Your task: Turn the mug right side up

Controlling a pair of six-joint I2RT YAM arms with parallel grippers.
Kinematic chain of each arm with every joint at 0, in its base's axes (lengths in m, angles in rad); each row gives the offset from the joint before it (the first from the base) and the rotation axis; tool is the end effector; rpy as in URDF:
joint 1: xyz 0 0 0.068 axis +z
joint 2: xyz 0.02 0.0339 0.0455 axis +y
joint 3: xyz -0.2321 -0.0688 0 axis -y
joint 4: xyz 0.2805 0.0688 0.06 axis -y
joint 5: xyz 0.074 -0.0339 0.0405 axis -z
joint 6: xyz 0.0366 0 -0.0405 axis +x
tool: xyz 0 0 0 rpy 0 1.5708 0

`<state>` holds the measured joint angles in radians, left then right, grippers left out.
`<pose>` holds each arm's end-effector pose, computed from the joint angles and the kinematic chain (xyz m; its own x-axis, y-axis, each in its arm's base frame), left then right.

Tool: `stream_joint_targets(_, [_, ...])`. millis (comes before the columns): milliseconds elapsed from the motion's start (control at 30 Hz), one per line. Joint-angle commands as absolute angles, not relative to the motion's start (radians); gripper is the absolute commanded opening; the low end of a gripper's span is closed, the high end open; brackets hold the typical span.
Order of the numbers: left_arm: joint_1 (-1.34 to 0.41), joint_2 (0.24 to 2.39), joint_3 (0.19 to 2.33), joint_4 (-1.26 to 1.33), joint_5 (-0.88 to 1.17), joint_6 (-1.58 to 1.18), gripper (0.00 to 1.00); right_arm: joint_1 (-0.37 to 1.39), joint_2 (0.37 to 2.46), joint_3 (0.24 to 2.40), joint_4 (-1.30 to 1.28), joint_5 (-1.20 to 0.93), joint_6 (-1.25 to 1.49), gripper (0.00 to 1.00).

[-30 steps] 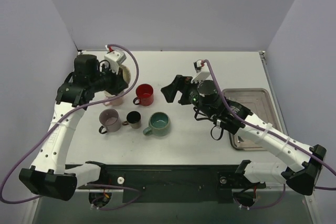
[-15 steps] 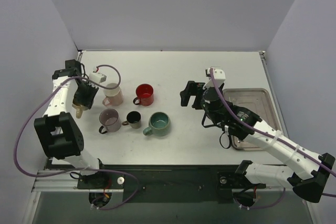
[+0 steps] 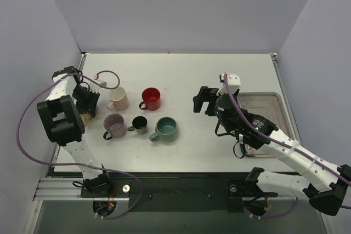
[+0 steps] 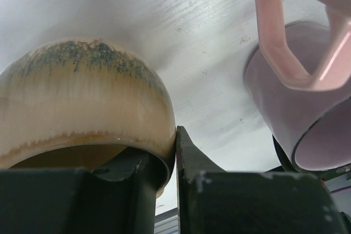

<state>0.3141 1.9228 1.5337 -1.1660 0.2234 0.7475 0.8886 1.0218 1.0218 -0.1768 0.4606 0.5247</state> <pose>0.3678 0.1109 0.1708 -0.9000 0.4047 -0.1621 0.4279 0.8910 -0.1518 0.1920 0.2106 0.3527 -0.3061 0.3349 -0.8911 -0.3074 0.8511 0.4255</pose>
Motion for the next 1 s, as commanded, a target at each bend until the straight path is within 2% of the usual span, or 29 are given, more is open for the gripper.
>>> stream_joint_targets(0, [0.310,1.930,1.539,-1.128,0.206,0.755,0.21,0.881,0.983,1.017,-0.167,0.506,0.512,0.88])
stream_joint_targets(167, [0.308,1.901,1.511,-1.109,0.224,0.761,0.39,0.882,0.979,1.028,-0.175,0.517,0.508,0.88])
stream_joint_targets(233, [0.308,1.876,1.517,-1.109,0.241,0.762,0.50,0.879,0.979,1.032,-0.184,0.522,0.508,0.88])
stream_joint_targets(533, [0.305,1.691,1.603,-1.143,0.298,0.694,0.54,0.876,0.954,1.037,-0.233,0.593,0.474,0.88])
stream_joint_targets(633, [0.288,1.599,1.595,-1.068,0.307,0.563,0.54,0.862,0.930,1.020,-0.255,0.667,0.439,0.89])
stream_joint_targets(767, [0.211,1.346,1.453,-0.875,0.316,0.398,0.54,0.778,0.878,0.954,-0.285,0.788,0.422,0.91])
stream_joint_targets(833, [0.157,1.222,1.335,-0.745,0.273,0.310,0.62,0.682,0.853,0.902,-0.305,0.807,0.437,0.91])
stream_joint_targets(900, [0.106,1.110,1.231,-0.634,0.252,0.249,0.75,0.605,0.828,0.847,-0.313,0.815,0.463,0.91])
stream_joint_targets(967, [0.080,1.011,1.140,-0.552,0.244,0.200,0.79,0.540,0.799,0.786,-0.311,0.819,0.482,0.91])
